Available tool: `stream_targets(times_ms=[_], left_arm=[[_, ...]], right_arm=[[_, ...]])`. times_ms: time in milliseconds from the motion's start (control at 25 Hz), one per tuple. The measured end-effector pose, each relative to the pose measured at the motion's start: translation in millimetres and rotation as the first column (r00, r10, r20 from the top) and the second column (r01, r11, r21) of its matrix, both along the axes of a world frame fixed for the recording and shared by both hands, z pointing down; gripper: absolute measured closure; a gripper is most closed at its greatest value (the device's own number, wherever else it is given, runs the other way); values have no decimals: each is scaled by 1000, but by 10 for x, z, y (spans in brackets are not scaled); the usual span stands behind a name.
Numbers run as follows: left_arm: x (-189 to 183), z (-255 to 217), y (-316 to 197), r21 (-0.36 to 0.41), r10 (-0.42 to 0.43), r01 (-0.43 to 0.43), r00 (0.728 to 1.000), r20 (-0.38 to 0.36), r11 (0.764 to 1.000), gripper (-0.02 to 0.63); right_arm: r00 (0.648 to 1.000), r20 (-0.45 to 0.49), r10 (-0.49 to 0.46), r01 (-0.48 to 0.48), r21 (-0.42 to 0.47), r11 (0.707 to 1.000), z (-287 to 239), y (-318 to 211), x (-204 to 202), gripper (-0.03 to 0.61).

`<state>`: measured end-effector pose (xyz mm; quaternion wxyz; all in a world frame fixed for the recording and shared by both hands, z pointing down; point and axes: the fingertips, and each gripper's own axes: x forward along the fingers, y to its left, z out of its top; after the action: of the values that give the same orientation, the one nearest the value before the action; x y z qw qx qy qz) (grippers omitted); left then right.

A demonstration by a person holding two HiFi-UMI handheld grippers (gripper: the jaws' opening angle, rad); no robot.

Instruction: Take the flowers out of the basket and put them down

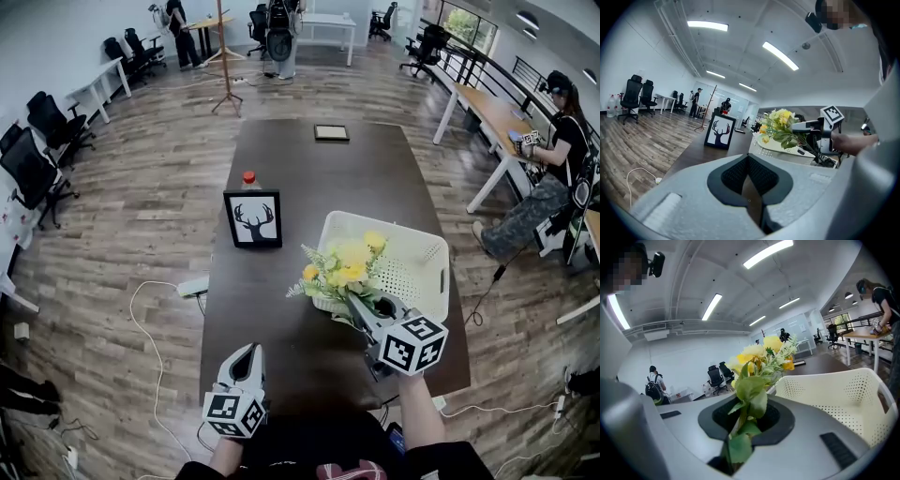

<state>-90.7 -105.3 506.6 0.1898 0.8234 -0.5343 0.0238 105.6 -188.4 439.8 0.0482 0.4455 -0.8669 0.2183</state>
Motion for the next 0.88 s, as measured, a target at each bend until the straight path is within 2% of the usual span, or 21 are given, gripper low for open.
stream_targets(times_ms=[280, 480, 880], left_arm=[[-118, 0, 4, 1, -19, 19, 1000, 3, 1000, 606], [-201, -11, 22, -2, -25, 25, 1000, 5, 1000, 606], [-269, 21, 37, -8, -29, 29, 999, -12, 1000, 606]], right_arm=[[998, -2, -55, 55, -2, 998, 84, 93, -271, 500], [993, -49, -108, 107, -30, 994, 222, 168, -495, 500], [987, -34, -158, 154, -92, 984, 511, 330, -840, 500]])
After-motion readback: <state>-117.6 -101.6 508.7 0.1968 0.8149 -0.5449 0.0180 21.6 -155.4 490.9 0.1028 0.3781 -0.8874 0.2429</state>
